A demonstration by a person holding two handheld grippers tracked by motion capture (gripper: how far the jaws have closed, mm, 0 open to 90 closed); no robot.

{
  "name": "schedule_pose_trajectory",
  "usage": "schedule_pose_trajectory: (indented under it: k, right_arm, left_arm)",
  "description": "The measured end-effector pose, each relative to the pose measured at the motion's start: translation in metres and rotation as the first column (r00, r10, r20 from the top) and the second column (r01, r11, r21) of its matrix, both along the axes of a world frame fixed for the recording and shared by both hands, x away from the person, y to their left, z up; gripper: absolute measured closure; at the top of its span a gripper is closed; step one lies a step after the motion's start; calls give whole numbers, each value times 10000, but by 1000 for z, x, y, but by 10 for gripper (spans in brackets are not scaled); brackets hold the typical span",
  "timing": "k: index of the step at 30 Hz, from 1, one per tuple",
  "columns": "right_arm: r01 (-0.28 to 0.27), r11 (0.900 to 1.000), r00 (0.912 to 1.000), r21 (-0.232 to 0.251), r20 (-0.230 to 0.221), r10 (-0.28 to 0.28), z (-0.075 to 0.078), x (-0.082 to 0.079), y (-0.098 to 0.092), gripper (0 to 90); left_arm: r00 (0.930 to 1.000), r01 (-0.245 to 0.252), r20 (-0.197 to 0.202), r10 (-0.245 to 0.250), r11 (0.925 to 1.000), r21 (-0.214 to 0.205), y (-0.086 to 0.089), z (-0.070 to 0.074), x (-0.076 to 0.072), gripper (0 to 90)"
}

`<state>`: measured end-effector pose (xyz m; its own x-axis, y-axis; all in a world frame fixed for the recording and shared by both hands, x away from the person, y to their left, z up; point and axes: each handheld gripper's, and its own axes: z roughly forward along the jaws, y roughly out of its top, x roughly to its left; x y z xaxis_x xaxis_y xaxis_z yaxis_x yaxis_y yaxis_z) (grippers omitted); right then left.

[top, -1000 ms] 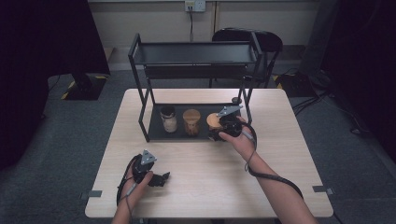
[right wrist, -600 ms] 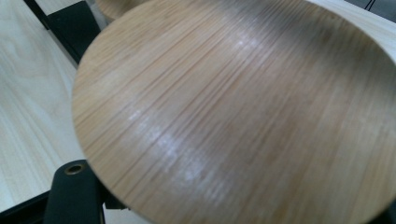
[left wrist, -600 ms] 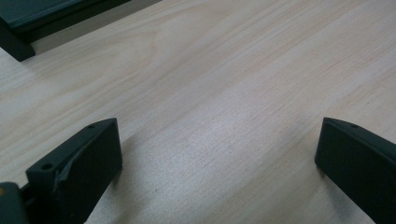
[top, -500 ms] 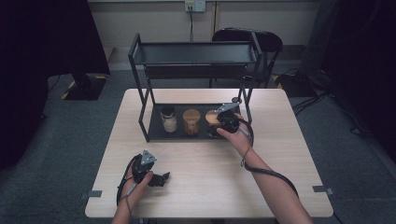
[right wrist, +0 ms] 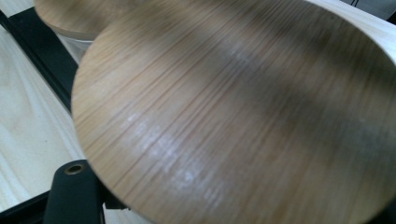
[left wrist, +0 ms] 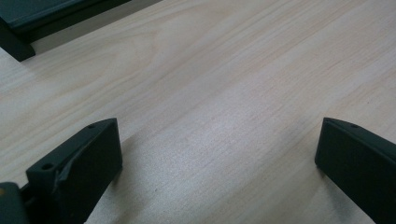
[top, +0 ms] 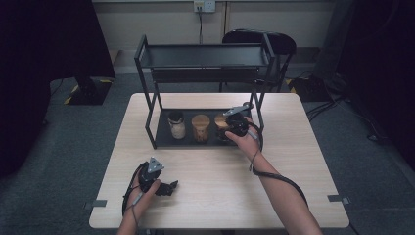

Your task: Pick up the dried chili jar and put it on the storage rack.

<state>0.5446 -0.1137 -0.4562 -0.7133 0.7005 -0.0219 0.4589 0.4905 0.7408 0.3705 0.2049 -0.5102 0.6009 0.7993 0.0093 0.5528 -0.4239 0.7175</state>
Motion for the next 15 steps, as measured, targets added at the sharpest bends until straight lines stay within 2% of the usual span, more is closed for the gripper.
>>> schedule_pose_trajectory:
  k: [15]
  right_arm:
    - [361,9993,9992,-134,-144,-363,-11,11,-2,255]
  left_arm:
    - [10000,-2,1,2,10000,-2,0,0,0,2]
